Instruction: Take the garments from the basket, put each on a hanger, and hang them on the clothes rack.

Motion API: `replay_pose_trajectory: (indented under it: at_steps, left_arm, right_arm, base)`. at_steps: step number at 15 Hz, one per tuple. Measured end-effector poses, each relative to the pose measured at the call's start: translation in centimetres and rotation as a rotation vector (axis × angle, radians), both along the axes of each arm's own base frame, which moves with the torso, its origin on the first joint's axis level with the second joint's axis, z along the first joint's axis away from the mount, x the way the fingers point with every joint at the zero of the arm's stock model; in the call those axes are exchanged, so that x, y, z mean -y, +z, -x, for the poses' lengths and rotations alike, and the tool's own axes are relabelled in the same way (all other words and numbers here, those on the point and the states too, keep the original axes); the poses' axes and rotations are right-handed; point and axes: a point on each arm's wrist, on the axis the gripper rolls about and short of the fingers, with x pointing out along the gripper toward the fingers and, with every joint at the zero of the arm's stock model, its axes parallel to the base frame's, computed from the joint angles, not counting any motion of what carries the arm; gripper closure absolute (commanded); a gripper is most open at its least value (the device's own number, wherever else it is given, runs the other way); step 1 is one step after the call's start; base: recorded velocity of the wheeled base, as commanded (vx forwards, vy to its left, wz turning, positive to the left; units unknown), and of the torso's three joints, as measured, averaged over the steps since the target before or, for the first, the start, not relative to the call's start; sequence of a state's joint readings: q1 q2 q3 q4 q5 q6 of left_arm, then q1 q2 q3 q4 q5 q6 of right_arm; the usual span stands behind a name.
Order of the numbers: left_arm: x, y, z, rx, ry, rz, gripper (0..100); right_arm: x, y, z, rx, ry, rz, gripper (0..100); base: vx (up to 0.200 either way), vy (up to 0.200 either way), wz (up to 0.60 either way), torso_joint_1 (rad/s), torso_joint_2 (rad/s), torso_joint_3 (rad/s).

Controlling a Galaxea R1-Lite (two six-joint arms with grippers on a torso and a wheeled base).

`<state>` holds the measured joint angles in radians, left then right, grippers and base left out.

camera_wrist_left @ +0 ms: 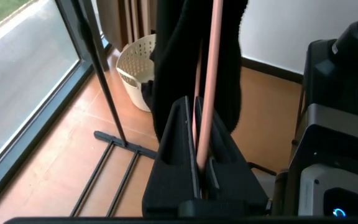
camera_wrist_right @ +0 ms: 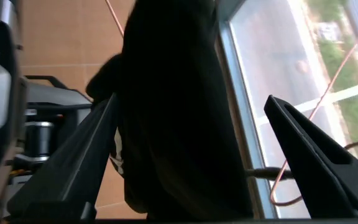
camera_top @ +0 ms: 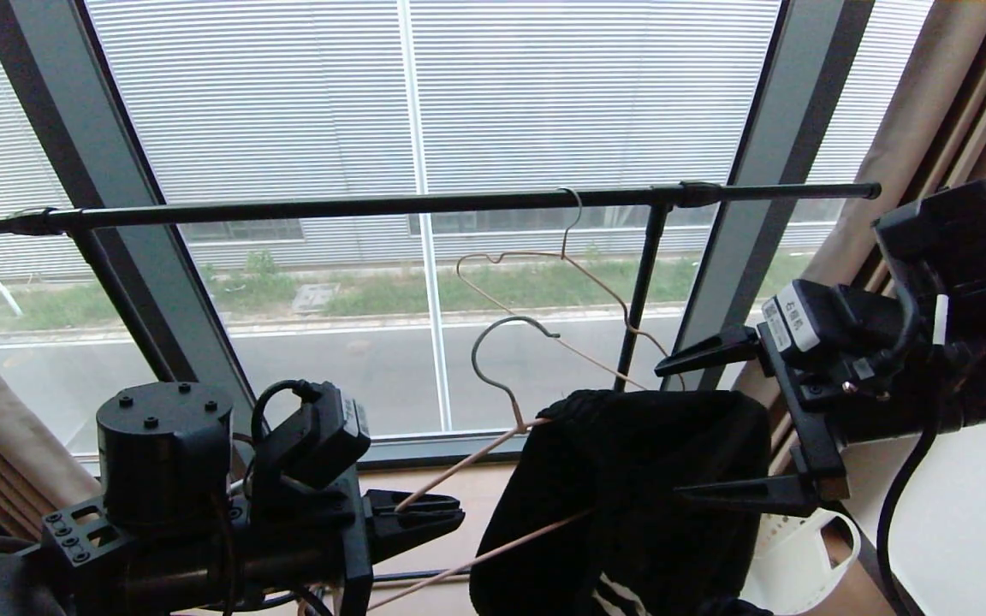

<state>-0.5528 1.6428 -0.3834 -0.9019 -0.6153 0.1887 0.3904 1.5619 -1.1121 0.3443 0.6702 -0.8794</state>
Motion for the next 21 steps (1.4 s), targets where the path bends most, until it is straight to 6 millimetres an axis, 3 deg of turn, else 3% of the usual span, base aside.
replay_pose_trajectory:
  at_steps: [4, 13, 14, 21]
  left_arm:
    - [0.3, -0.1, -0.1, 0.001, -0.01, -0.003, 100]
    - [0.9, -0.1, -0.4, 0.058, -0.024, 0.034, 100]
    - [1.1, -0.1, -0.5, 0.071, -0.028, 0.043, 100]
    - [1.3, -0.8, -0.6, 0.055, -0.031, 0.035, 100]
  right_arm:
    - [-1.1, 1.6, -0.7, -0.028, 0.042, 0.002, 0]
    - [-4.4, -0.4, -2.8, -0.095, 0.112, 0.033, 0]
    - [-4.5, -0.6, -2.9, -0.099, 0.114, 0.035, 100]
    - [-4.6, -0.9, -2.9, -0.116, 0.114, 0.043, 100]
  base:
    - [0.0, 0.0, 0.0, 0.0, 0.0, 0.0]
    - [0.0, 0.0, 0.0, 0.0, 0.0, 0.0]
    - [0.0, 0.0, 0.0, 0.0, 0.0, 0.0]
    - [0.0, 0.0, 0.0, 0.0, 0.0, 0.0]
